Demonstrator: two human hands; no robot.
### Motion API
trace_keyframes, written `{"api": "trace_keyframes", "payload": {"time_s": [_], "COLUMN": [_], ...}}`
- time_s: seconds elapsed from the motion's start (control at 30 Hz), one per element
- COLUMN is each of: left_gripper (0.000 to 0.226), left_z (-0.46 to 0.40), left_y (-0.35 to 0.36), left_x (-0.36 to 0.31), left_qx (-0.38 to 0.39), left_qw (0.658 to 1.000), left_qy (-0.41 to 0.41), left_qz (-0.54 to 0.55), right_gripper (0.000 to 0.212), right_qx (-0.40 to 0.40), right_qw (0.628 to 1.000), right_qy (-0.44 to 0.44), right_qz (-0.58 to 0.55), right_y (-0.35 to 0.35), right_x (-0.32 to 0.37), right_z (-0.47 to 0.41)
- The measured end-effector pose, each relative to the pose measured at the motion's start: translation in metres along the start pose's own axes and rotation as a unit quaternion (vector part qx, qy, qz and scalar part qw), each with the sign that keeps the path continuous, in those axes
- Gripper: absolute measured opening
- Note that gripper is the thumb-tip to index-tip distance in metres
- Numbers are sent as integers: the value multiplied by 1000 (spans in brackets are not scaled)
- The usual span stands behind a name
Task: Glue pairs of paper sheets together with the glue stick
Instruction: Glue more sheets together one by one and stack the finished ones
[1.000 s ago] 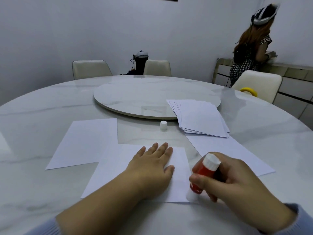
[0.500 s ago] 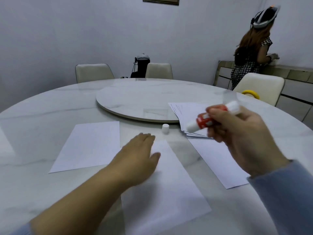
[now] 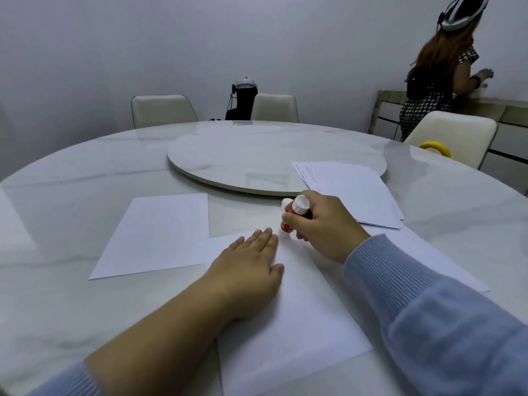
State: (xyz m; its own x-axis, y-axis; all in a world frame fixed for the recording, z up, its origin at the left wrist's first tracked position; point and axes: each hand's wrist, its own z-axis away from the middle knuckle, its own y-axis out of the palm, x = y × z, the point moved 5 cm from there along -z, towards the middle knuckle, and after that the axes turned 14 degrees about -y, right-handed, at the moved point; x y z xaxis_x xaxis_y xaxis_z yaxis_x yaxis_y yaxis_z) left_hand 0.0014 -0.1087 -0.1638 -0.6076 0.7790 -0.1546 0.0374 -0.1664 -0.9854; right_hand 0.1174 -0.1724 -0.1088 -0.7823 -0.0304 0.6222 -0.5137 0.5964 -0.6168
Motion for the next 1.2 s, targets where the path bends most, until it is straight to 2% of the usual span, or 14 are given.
{"api": "trace_keyframes", "payload": {"time_s": [0.13,0.37,0.57,0.63,0.73,0.77,0.83,0.93,1.0,1.07,1.1,1.2], "left_gripper": [58,57,57,57,54,54,56,68,62,50,52,61], "left_z": [0,1,2,2,2,3,8,22,26,25,24,23], "left_y": [-1,-1,0,-2,-9,-13,-21,-32,-35,-31,-25,-4], "left_x": [0,-1,-1,1,1,0,0,-7,-13,-11,-10,-12], "left_qx": [7,18,18,28,78,103,156,199,127,7,-22,18], "left_qw": [1000,1000,1000,1000,996,992,981,970,981,995,998,999], "left_qy": [-2,-7,1,12,46,60,91,140,136,59,14,-24], "left_qz": [-4,8,4,0,-19,-36,-64,-18,55,79,54,-12], "right_gripper": [18,9,13,11,11,13,17,11,8,7,8,7], "right_qx": [31,72,74,19,-163,-203,-240,-249,-238,-214,-200,-143], "right_qw": [1000,995,988,977,914,896,887,899,914,937,949,976], "right_qy": [-2,-47,-12,-6,30,28,20,5,-3,-16,-22,-6], "right_qz": [-4,-48,-131,-210,-371,-394,-394,-360,-328,-274,-245,-162], "right_y": [-17,-48,-55,-64,-90,-97,-106,-111,-106,-93,-84,-54], "right_x": [13,42,38,34,20,17,15,17,19,21,22,16], "right_z": [25,102,113,111,111,111,109,100,91,79,72,52]}}
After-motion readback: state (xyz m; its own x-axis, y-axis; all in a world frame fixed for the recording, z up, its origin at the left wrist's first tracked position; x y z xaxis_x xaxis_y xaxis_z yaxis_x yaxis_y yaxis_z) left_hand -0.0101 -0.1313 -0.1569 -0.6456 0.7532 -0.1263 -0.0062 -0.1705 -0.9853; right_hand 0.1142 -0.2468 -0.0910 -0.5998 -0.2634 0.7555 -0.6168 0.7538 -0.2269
